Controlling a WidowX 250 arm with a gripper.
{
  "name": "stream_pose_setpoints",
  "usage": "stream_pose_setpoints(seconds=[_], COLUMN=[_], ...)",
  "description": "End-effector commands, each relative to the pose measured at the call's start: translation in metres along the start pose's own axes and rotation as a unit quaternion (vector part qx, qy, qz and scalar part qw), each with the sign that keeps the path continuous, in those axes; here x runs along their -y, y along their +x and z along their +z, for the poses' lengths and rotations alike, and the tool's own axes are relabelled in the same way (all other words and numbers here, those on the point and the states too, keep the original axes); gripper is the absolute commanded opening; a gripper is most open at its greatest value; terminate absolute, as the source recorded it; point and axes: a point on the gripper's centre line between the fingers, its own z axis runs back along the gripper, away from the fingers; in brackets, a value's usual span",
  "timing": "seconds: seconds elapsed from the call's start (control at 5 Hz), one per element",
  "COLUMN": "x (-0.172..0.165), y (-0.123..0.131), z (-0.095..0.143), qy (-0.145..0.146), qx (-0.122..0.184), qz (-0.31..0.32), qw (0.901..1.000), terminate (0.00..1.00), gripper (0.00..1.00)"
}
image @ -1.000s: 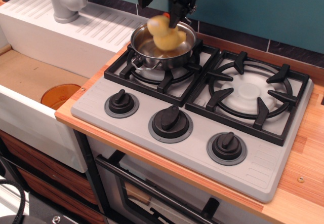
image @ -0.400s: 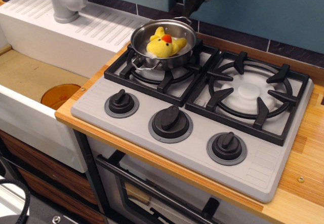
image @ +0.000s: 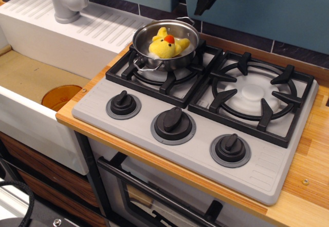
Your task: Put pan on stove and put stuffedduck in pan
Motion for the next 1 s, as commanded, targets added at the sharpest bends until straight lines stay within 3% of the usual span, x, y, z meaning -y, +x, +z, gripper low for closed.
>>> stream_pose_setpoints(seconds=[0.0, 0.4, 0.6, 0.8], x=[0.0055, 0.0072, 0.0057, 0.0033], y=[0.0019, 0.0013, 0.0031, 0.0046], z=[0.03, 0.0343, 0.0322, 0.0283], qy=[0.001, -0.003, -0.02, -0.032], qx=[0.027, 0.023, 0.02, 0.019], qz=[0.015, 0.009, -0.001, -0.011], qw=[0.9995, 0.9997, 0.9996, 0.9992], terminate=[0.0, 0.0, 0.0, 1.0], gripper=[1.0, 1.0, 1.0, 1.0])
